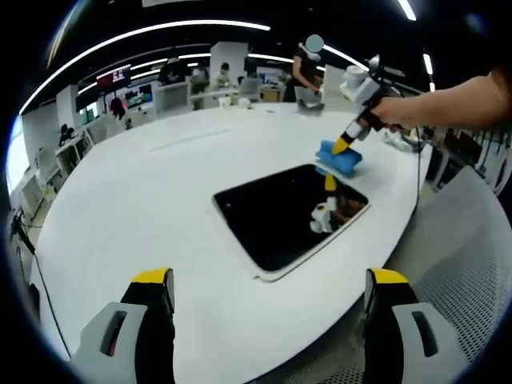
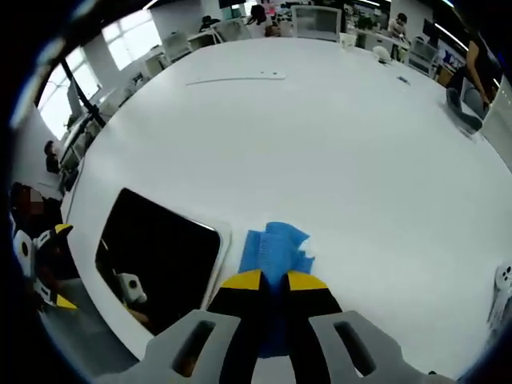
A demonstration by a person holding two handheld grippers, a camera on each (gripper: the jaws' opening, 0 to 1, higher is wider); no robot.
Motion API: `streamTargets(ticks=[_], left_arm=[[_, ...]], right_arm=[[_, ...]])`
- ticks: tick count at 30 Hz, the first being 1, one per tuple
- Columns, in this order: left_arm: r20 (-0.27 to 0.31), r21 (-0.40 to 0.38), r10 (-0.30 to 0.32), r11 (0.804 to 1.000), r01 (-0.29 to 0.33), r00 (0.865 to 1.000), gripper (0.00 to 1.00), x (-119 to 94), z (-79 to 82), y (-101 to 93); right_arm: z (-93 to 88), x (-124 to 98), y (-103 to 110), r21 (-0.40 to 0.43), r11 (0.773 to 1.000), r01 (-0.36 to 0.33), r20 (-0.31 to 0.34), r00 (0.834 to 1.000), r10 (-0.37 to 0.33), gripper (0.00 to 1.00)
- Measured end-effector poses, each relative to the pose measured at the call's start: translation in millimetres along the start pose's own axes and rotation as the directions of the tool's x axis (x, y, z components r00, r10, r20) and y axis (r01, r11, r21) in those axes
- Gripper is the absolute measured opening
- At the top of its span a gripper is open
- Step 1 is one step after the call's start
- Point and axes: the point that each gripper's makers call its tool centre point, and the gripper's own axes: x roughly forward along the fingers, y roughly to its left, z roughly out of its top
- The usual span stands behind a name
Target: Wipe the mirror surface with the cleaning cloth until all visible marks leave the cleaned area.
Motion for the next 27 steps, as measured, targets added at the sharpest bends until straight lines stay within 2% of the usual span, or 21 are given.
streamTargets(ticks=[3, 10, 16, 20, 21, 22, 24, 27], left_arm=[[0.015, 0.003, -0.002, 1.000, 0.002, 1.000, 1.00, -1.0, 2.2, -0.6], [0.008, 0.003, 0.001, 1.000, -0.001, 1.000, 1.00, -1.8, 0.4, -1.0], [0.006, 0.000, 0.005, 1.000, -0.005, 1.000, 1.00, -2.9, -0.9, -1.0], [0.000, 0.009, 0.000, 1.000, 0.000, 1.000, 1.00, -2.6, -1.8, -2.8], [0.001, 0.014, -0.001, 1.000, 0.001, 1.000, 1.00, -2.4, -1.8, -3.3], [0.002, 0.014, 0.000, 1.000, 0.000, 1.000, 1.00, -2.4, -1.6, -3.3], [0.005, 0.010, 0.006, 1.000, -0.006, 1.000, 1.00, -2.4, -0.8, -2.1], [0.005, 0.009, 0.003, 1.000, -0.003, 1.000, 1.00, -2.3, -1.1, -2.6]], right_arm=[[-2.9, -2.5, -2.0, 0.008, 1.000, 0.002, -0.003, 1.000, -0.002, 0.05], [-8.7, 5.1, -8.4, 0.027, 1.000, 0.001, -0.013, 1.000, -0.001, 0.05], [-12.1, 12.9, -14.1, -0.021, 0.999, 0.034, 0.014, 0.999, -0.034, 0.07], [-21.2, 18.8, -15.6, -0.031, 0.999, 0.031, -0.004, 1.000, -0.031, 0.11], [-18.6, 18.2, -15.5, -0.048, 0.998, 0.029, 0.021, 0.999, -0.028, 0.11], [-19.5, 17.8, -15.3, -0.043, 0.999, 0.029, 0.016, 0.999, -0.028, 0.11], [-18.5, 16.5, -13.6, -0.053, 0.998, 0.019, 0.019, 1.000, -0.018, 0.14], [-16.2, 10.0, -15.7, -0.059, 0.998, 0.021, 0.032, 0.999, -0.019, 0.24]])
